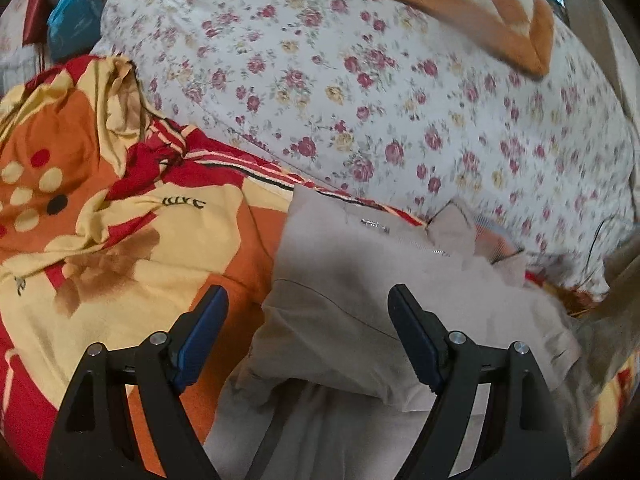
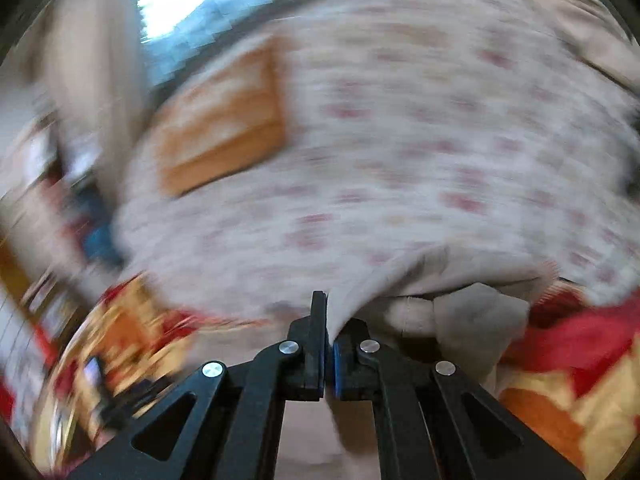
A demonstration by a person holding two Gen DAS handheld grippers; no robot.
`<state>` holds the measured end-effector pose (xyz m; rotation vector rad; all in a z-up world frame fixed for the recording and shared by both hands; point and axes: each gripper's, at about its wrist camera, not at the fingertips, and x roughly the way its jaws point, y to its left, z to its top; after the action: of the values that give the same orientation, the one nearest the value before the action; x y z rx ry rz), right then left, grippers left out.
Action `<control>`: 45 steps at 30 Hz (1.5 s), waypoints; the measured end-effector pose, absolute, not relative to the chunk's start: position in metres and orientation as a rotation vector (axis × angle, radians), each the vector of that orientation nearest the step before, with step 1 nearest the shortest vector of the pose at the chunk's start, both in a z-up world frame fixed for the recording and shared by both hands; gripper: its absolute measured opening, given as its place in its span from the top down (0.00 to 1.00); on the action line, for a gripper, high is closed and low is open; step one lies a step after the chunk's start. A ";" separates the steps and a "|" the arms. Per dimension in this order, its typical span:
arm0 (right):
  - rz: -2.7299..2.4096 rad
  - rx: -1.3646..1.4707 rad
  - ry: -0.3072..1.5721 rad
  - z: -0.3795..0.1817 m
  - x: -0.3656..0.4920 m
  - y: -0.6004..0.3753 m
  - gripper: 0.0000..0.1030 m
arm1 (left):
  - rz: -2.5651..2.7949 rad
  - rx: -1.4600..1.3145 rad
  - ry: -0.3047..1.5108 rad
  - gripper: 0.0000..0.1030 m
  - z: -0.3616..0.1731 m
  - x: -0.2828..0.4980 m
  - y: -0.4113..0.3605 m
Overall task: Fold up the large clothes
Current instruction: 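Lift the held sleeve with the right tool toward the jacket center, then lay the cuff on the jacket front and open the right tool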
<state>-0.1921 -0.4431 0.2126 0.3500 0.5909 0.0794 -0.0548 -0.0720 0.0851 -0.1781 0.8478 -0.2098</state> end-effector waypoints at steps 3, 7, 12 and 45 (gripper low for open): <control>0.268 0.287 0.658 0.190 -0.185 -0.373 0.91 | -0.232 -0.223 0.873 0.20 0.084 -0.051 -0.063; 0.421 0.287 0.966 0.099 -0.188 -0.307 0.63 | -0.283 -0.291 0.915 0.20 0.080 -0.048 -0.058; 0.343 0.299 1.019 0.085 -0.202 -0.312 0.55 | -0.362 -0.270 0.910 0.20 0.086 -0.052 -0.073; -0.249 0.400 0.829 0.096 -0.196 -0.446 0.18 | -0.267 -0.080 0.976 0.47 0.084 -0.043 -0.126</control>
<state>-0.1964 -0.4455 0.0964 0.3999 0.8287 -0.2494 -0.0435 -0.1262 0.0844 -0.0799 0.9760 -0.2675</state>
